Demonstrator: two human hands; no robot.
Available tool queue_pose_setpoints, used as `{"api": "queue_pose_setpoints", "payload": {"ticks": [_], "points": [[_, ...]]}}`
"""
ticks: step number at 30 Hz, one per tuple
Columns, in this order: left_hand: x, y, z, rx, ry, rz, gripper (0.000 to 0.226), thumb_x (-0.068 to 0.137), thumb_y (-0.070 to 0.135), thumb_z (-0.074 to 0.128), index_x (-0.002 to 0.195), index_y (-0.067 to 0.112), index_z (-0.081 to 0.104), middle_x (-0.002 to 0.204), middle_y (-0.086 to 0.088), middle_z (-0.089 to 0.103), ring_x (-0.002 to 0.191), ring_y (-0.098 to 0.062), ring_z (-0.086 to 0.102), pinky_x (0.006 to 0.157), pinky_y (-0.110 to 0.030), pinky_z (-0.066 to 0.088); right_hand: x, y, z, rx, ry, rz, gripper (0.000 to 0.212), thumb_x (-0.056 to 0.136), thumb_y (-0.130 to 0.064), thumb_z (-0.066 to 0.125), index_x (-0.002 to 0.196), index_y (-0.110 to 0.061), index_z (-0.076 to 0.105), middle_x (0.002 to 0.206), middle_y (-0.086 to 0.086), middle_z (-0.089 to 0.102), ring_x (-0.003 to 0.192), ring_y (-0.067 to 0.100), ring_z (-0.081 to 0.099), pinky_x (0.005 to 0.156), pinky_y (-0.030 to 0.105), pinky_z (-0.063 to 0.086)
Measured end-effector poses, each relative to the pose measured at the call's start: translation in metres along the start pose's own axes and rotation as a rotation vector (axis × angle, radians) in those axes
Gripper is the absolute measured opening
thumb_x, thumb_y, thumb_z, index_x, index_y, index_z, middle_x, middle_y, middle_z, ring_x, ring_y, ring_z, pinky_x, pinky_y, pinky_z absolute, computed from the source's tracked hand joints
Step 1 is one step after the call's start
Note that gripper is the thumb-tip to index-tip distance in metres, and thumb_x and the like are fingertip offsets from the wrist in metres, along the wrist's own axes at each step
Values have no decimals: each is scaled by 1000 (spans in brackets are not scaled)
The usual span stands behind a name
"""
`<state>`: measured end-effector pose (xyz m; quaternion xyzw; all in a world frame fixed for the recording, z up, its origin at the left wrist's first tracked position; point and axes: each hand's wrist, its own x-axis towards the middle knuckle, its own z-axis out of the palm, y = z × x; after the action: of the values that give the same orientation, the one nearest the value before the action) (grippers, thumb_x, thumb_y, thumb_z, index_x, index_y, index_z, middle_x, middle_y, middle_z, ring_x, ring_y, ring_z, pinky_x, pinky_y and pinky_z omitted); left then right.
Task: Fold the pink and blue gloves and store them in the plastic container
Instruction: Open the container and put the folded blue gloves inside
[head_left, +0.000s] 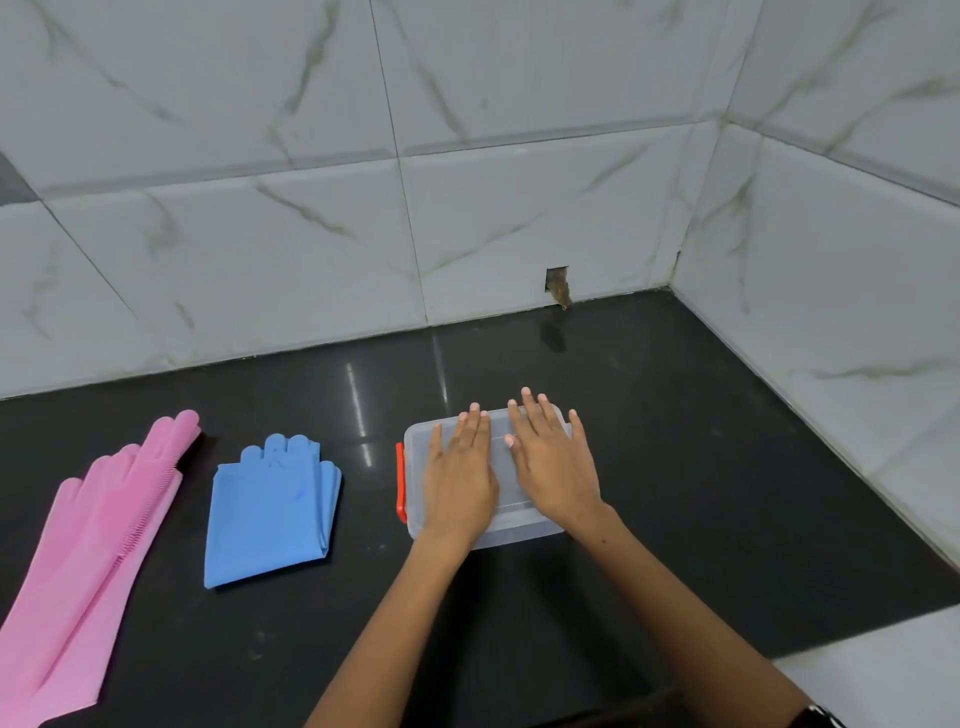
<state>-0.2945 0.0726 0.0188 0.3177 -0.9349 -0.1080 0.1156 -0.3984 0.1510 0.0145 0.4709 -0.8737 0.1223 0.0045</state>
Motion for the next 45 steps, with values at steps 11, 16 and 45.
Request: {"api": "queue_pose_setpoints", "payload": {"ticks": [11, 16, 45], "points": [[-14, -54, -17, -380, 135, -446, 40, 102, 27, 28, 94, 3, 59, 86, -13, 66, 90, -33, 61, 101, -54, 40, 2, -2, 0, -73, -27, -8, 52, 100, -40, 16, 149, -23, 10, 159, 0, 12, 147, 21, 6, 119, 45, 4], [-12, -68, -14, -547, 184, -434, 38, 101, 23, 30, 73, 11, 53, 74, -6, 60, 86, -31, 60, 102, -54, 39, 2, -2, 1, -67, -17, -6, 51, 100, -40, 18, 149, -23, 13, 158, 0, 17, 147, 21, 9, 118, 46, 5], [-59, -143, -24, -791, -177, -26, 150, 47, 41, 93, 140, 46, -24, 136, 44, 26, 128, 15, 34, 93, -2, 34, 26, -22, -23, 40, -303, -531, 103, 49, -84, 59, 138, -45, 27, 149, 7, 19, 141, 24, 10, 114, 58, -8]]}}
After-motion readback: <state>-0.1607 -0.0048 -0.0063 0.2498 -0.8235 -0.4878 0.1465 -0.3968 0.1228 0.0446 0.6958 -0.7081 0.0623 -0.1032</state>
